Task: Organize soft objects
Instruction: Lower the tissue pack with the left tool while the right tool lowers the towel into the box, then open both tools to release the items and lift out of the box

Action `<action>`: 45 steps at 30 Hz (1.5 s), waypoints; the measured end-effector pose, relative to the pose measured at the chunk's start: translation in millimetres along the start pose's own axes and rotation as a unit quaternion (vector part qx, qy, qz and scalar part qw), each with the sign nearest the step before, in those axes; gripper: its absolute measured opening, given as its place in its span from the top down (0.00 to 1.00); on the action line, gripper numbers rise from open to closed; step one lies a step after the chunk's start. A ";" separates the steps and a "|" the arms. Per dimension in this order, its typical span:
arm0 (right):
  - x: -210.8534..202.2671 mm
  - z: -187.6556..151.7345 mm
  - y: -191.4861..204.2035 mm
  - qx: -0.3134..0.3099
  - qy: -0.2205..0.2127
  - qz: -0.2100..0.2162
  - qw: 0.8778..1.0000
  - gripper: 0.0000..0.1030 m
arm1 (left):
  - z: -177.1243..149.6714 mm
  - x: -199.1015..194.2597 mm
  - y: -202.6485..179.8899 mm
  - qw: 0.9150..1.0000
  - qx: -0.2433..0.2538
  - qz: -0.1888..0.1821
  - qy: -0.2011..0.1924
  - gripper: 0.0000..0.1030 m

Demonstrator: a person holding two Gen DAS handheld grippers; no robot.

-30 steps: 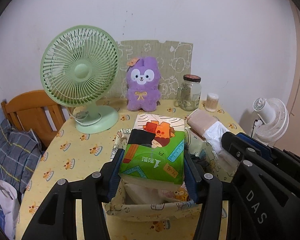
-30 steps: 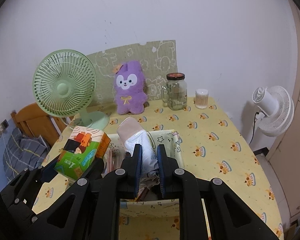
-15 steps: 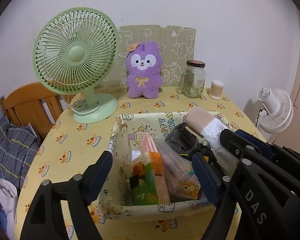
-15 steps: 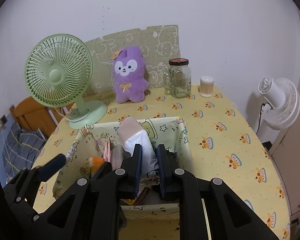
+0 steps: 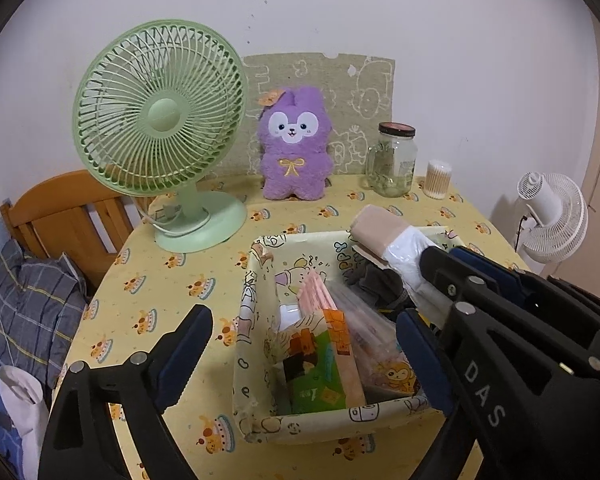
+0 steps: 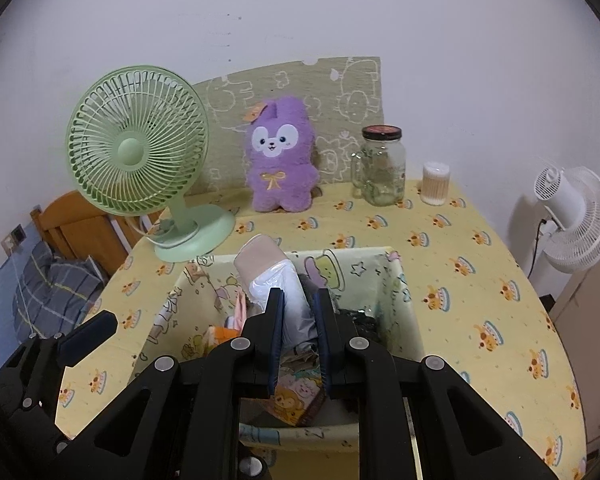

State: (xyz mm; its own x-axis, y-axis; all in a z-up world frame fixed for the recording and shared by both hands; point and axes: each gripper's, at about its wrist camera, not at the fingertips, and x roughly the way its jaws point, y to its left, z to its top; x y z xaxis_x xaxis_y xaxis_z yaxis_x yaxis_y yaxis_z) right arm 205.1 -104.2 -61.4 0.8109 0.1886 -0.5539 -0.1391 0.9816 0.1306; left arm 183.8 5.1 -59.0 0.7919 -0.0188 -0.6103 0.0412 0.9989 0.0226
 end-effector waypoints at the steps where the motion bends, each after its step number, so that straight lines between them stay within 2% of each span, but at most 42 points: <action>1: 2.5 0.5 0.6 -0.002 0.002 0.000 1.000 0.83 | 0.1 1.4 0.0 1.000 0.001 -0.001 0.001 0.08; 9: 24.0 -0.6 1.9 0.003 0.025 0.011 1.000 0.82 | -2.1 15.9 4.0 1.000 -0.002 -0.001 0.017 0.07; 14: 30.9 -3.8 1.6 0.004 0.038 0.014 0.999 0.76 | -4.2 20.3 3.8 1.000 0.000 -0.001 0.023 0.06; 15: 31.1 -4.1 1.6 0.004 0.039 0.014 0.999 0.71 | -4.2 20.7 3.3 1.000 0.000 -0.001 0.023 0.06; 17: 29.3 -4.8 1.2 0.003 0.037 0.012 0.999 0.50 | -4.1 20.2 2.9 1.000 0.000 -0.001 0.022 0.05; 18: 26.9 -5.1 1.1 0.002 0.032 0.011 0.999 0.34 | -4.4 19.2 3.0 1.000 -0.001 -0.001 0.021 0.04; 19: 23.7 -5.1 0.9 0.000 0.024 0.008 1.000 0.30 | -4.4 18.7 2.9 1.000 -0.001 -0.001 0.020 0.04; 24: 11.8 -5.9 -1.7 0.003 0.018 0.000 1.000 0.29 | -5.3 11.2 -0.1 1.000 0.003 -0.008 0.021 0.04; 30: -7.2 -7.3 -5.6 0.008 0.016 -0.013 1.000 0.12 | -7.7 -3.1 -3.7 1.000 -0.003 -0.008 0.014 0.00; 35: -24.6 -9.4 -6.3 0.004 0.014 -0.021 1.000 0.10 | -10.9 -16.5 -6.3 1.000 -0.007 -0.013 0.014 0.00; 45: -71.9 -15.3 -8.6 -0.003 -0.015 -0.025 1.000 0.04 | -18.2 -58.7 -9.7 1.000 -0.010 0.004 -0.013 0.00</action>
State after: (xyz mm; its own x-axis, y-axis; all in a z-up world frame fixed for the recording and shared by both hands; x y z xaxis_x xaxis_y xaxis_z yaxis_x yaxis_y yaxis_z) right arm 139.3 -125.7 -35.2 0.8333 0.1379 -0.5353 -0.1004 0.9900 0.0987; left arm 125.9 -2.7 -37.8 0.8081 -0.0108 -0.5889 0.0222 0.9997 0.0122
